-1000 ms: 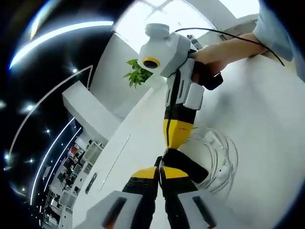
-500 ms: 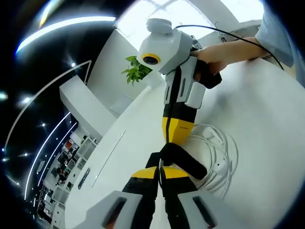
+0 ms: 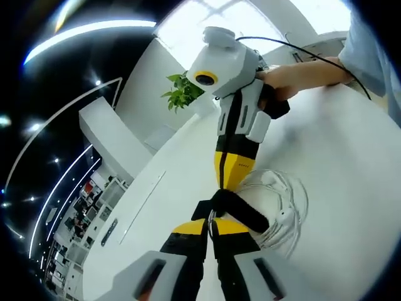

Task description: Peel open the Velcro strap on the desktop, arrange the wired earphones neatly onto it, and close the Velcro strap to secure them.

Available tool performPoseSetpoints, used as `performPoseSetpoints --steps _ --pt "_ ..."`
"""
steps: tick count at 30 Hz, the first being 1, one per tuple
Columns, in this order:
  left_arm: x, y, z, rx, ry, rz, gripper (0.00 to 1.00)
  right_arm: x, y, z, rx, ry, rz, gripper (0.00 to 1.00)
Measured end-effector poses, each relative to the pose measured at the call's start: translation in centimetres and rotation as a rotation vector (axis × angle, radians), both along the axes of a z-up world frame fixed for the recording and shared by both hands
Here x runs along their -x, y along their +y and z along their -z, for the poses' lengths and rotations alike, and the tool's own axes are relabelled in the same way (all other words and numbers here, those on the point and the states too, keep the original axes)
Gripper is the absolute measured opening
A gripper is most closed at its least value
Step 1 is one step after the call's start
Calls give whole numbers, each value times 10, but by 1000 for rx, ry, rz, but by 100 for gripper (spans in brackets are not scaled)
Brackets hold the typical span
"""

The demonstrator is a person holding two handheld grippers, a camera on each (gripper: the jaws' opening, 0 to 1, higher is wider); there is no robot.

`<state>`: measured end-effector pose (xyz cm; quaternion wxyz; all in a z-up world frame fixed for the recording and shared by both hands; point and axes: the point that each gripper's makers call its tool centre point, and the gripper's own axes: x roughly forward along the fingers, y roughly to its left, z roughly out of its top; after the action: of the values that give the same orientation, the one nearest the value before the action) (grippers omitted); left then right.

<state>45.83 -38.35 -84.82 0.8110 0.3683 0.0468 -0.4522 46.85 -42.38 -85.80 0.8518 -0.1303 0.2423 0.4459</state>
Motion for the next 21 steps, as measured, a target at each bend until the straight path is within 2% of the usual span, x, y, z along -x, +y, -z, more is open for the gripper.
performPoseSetpoints --steps 5,13,17,21 --pt "4 2 4 -25 6 5 6 1 4 -9 -50 -31 -22 8" --pt "19 1 1 -3 40 33 6 0 13 -13 -58 -84 -51 10" --pt "26 -1 4 2 72 51 5 -3 15 -9 -67 -75 -57 10" --pt "31 -1 7 12 108 60 5 -3 20 -9 -120 -52 -65 10"
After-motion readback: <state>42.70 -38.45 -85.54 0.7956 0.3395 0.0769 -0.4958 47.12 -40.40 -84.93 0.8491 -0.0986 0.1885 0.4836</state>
